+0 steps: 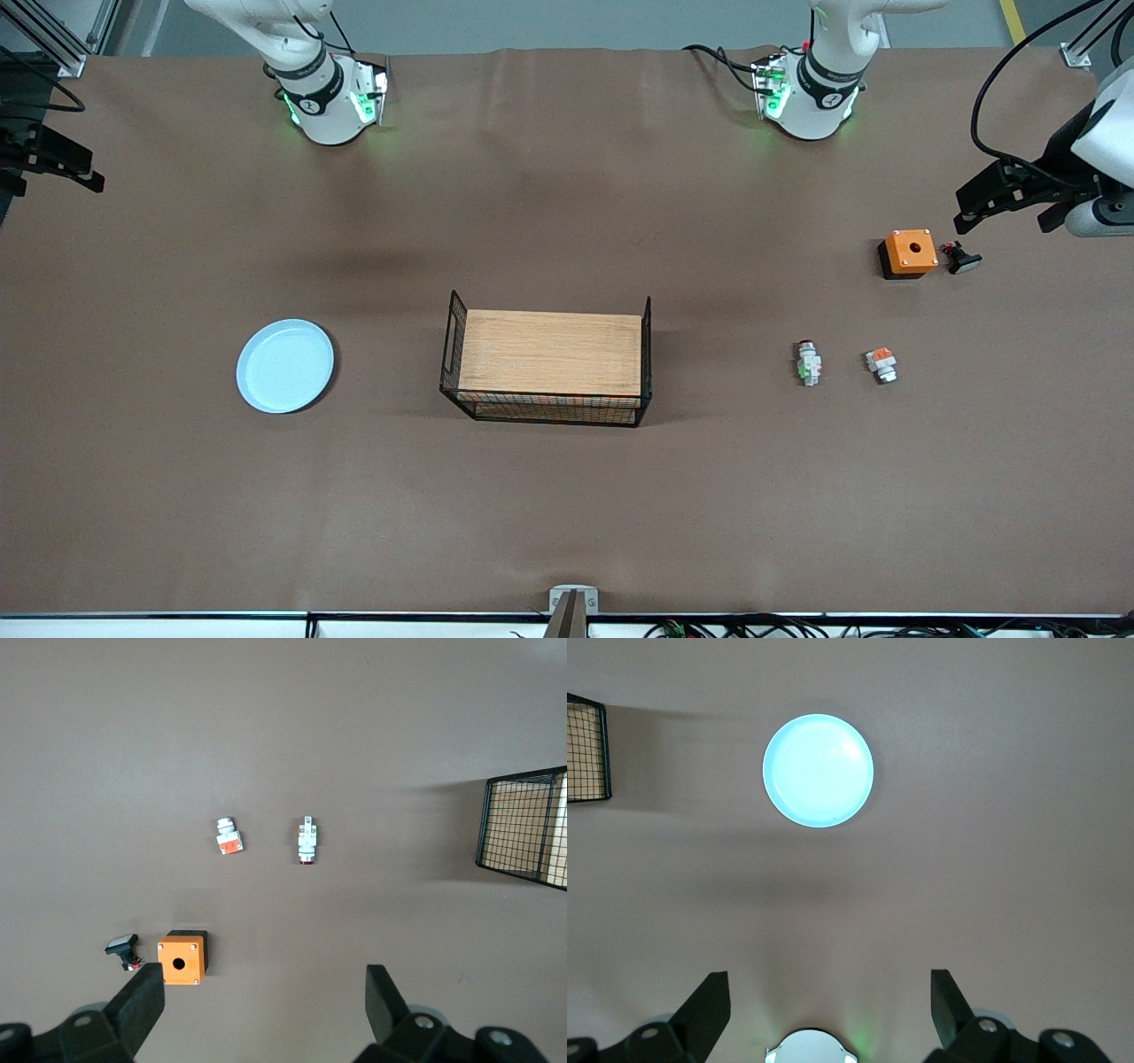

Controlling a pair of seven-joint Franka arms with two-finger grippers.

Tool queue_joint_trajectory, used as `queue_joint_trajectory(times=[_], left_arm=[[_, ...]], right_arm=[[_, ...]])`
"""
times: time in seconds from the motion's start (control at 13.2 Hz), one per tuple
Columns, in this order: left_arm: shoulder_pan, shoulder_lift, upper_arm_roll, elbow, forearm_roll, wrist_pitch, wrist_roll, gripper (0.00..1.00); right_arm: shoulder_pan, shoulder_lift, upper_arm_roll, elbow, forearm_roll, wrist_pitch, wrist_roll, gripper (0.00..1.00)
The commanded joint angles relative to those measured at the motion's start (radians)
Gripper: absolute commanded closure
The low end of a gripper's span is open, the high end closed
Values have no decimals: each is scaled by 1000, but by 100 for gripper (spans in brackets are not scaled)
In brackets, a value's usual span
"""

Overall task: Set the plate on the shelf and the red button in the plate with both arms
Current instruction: 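Reach the left gripper toward the white push-button beside the orange box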

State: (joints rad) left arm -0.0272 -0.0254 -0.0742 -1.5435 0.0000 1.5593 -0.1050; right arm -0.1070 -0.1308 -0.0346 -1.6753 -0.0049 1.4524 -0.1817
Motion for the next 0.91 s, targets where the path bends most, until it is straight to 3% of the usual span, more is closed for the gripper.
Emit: queue_joint_trajectory(times=[0.0, 0.38, 0.83], left_arm=[[3, -10, -6, 6, -23, -11, 19, 0], [7, 7, -10, -3, -21, -13, 19, 0], [7, 198, -9, -12, -21, -16, 16, 0]], right_arm=[[-7, -18, 7, -18, -9, -1, -4, 0], [-7, -18, 7, -18, -9, -1, -4, 0], [-8, -18, 7, -18, -9, -10, -4, 0]])
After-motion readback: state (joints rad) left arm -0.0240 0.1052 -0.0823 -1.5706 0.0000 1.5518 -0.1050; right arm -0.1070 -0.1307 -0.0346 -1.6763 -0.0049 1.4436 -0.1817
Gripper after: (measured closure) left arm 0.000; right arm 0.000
